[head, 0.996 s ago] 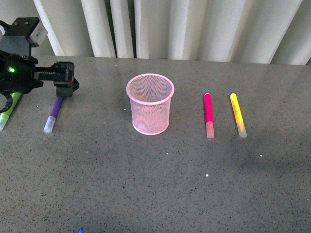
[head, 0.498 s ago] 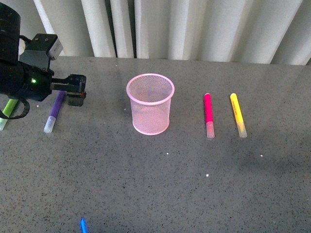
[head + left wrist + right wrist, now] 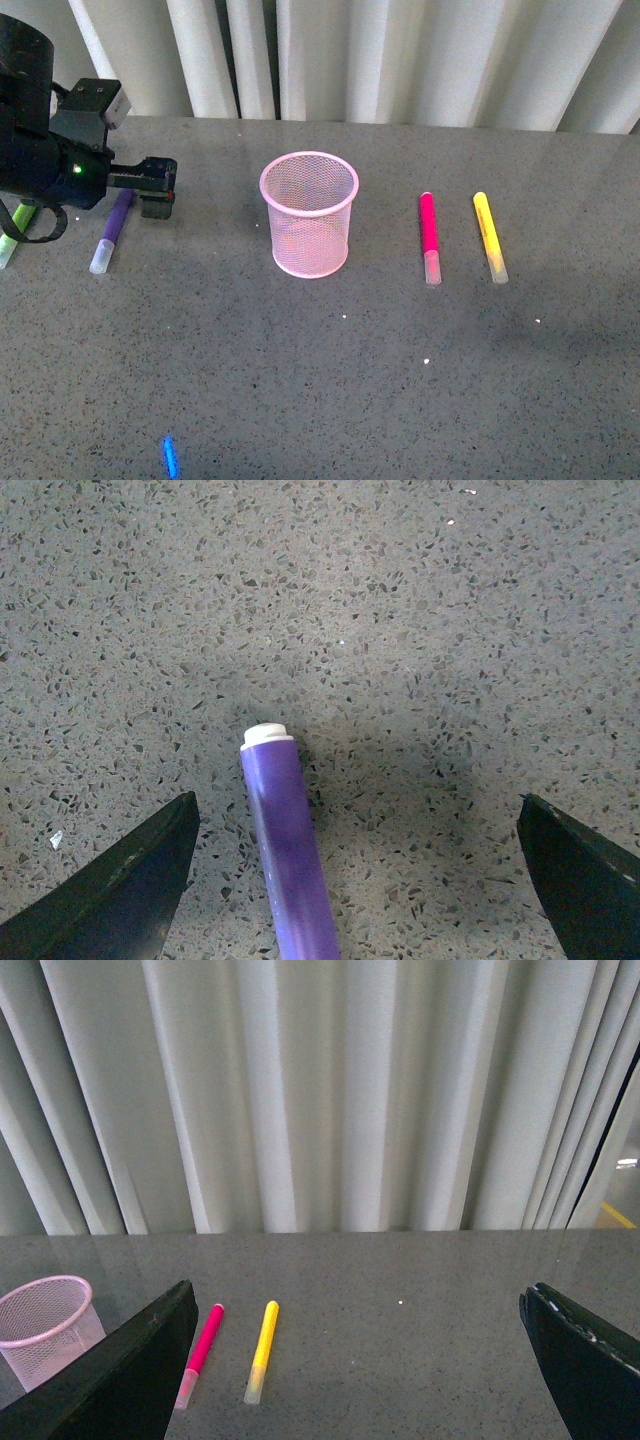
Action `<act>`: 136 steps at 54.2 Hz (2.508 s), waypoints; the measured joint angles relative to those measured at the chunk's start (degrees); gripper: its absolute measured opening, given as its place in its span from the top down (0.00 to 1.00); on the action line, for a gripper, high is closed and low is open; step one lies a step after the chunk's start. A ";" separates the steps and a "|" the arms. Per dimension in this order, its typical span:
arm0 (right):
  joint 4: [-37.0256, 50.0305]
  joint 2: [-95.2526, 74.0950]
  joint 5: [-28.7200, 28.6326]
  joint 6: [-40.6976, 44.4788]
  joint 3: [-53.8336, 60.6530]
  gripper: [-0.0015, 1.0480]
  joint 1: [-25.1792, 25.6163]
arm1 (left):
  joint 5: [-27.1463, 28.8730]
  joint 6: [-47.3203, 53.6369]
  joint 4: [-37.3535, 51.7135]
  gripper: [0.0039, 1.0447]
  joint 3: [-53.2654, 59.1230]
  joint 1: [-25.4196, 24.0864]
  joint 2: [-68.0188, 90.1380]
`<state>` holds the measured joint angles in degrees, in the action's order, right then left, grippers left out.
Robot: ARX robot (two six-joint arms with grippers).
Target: Insert purple and pink pens into pink cup
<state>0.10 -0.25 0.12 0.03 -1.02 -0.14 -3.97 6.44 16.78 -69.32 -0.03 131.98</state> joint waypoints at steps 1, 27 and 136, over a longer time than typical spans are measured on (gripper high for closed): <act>0.00 0.00 0.00 0.00 0.00 0.07 0.00 | 0.02 0.00 -0.02 0.06 -0.11 -0.02 0.13; 0.00 0.00 0.00 0.00 0.00 0.07 0.00 | 0.81 0.46 -2.23 0.22 -3.39 -0.72 3.15; 0.00 0.00 0.00 0.00 0.00 0.07 0.00 | 12.41 -32.46 50.18 0.88 12.02 21.79 -6.40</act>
<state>0.10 -0.25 0.12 0.03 -1.02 -0.14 8.45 -26.02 66.96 -57.30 21.76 125.58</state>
